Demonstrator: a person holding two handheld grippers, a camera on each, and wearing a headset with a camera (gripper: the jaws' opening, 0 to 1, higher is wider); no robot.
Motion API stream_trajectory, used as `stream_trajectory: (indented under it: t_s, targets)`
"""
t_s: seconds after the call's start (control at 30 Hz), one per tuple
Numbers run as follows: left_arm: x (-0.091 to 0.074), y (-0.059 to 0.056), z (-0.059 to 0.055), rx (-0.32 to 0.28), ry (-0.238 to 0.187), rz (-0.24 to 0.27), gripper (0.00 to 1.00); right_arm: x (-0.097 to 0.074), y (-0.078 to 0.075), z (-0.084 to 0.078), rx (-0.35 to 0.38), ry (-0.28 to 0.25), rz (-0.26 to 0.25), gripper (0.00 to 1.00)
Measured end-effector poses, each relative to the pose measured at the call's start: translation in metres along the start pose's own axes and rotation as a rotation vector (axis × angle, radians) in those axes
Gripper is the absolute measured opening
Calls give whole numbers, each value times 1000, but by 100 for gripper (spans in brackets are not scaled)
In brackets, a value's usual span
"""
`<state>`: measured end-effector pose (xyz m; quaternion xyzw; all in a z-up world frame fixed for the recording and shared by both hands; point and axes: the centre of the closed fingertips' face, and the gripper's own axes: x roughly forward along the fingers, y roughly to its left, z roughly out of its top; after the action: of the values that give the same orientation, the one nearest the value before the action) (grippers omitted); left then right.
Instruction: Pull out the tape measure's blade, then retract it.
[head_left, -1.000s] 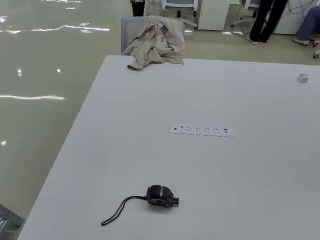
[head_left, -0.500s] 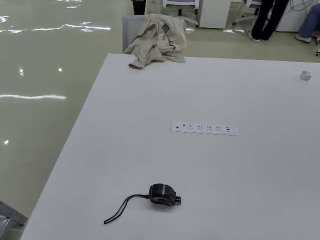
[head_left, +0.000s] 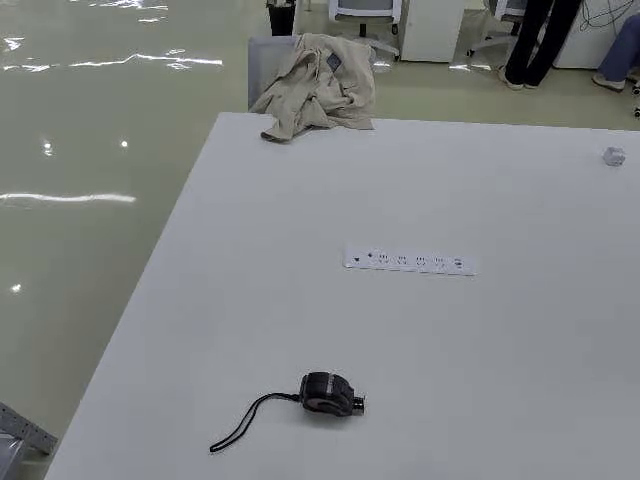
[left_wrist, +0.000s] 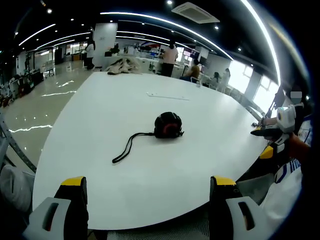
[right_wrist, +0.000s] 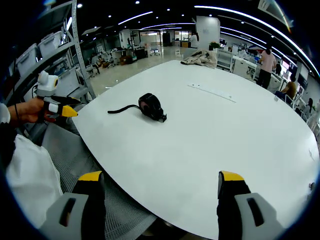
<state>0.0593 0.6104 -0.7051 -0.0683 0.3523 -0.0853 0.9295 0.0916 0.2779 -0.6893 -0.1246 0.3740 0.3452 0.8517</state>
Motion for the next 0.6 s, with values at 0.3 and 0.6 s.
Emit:
stream_trajectory:
  t_s: [0.3, 0.6]
  targets:
    - [2, -1, 2, 3, 2, -5, 100, 4, 5, 7, -8, -16, 15, 95]
    - [6, -6, 4, 8, 3, -13, 100, 7, 3, 7, -20, -12, 22, 95]
